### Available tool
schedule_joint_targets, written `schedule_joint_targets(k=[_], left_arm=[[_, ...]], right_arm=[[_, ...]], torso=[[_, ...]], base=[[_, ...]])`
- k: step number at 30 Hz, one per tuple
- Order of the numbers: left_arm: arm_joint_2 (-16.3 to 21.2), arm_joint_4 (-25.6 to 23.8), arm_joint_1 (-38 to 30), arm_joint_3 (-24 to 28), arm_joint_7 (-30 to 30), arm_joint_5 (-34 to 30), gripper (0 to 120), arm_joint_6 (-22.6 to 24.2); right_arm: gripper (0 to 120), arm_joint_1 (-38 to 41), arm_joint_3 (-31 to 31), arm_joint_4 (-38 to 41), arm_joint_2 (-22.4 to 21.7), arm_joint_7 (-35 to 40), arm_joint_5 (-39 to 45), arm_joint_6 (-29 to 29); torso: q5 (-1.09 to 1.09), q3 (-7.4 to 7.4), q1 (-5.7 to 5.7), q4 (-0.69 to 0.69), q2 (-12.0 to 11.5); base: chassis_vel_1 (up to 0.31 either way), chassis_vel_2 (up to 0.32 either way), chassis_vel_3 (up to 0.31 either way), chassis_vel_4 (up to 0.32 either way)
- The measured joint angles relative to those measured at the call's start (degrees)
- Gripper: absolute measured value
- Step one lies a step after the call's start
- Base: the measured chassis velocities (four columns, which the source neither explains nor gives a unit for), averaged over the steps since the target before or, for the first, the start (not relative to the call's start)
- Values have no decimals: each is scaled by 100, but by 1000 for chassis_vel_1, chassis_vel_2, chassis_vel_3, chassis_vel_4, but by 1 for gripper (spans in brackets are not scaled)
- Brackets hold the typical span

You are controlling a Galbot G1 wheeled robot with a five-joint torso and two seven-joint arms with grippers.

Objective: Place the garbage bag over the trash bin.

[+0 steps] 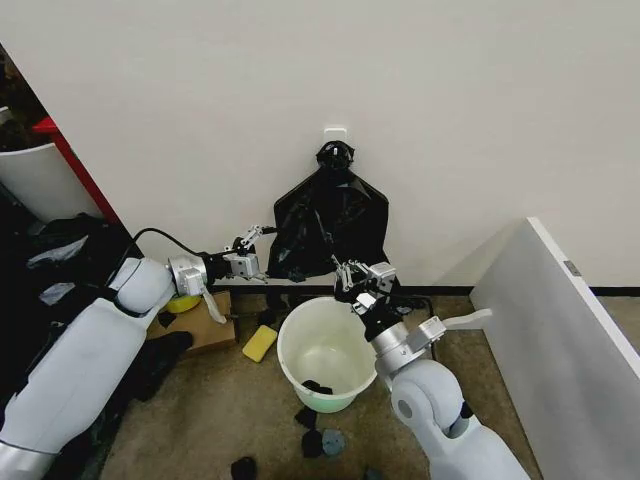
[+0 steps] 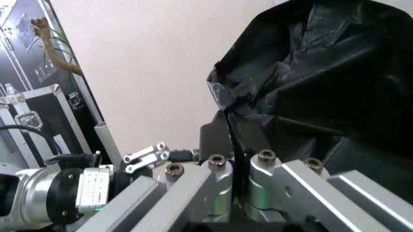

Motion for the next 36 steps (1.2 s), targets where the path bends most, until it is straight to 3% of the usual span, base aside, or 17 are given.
schedule_joint_targets(k=[10, 18, 28, 36], left_arm=[[17, 92, 55, 132, -85, -900, 29, 591], [35, -80, 367, 232, -969, -2262, 2, 1284], [-229, -557, 951, 161, -2121, -3963, 0, 1394], [-493, -1058, 1390, -107, -2540, -4753, 0, 1357]], right_arm=[[0, -59, 18, 31, -30, -16, -2, -8], [0, -89, 30, 40, -56, -19, -9, -2], [0, -163, 40, 73, -118, -35, -28, 79], [0, -249, 27, 88, -128, -57, -29, 190]], torso=[[0, 0, -1, -1, 0], [0, 0, -1, 0, 0], [1, 0, -1, -1, 0], [1, 0, -1, -1, 0]], base=[[0, 0, 0, 0], [0, 0, 0, 0], [0, 0, 0, 0], [0, 0, 0, 0]])
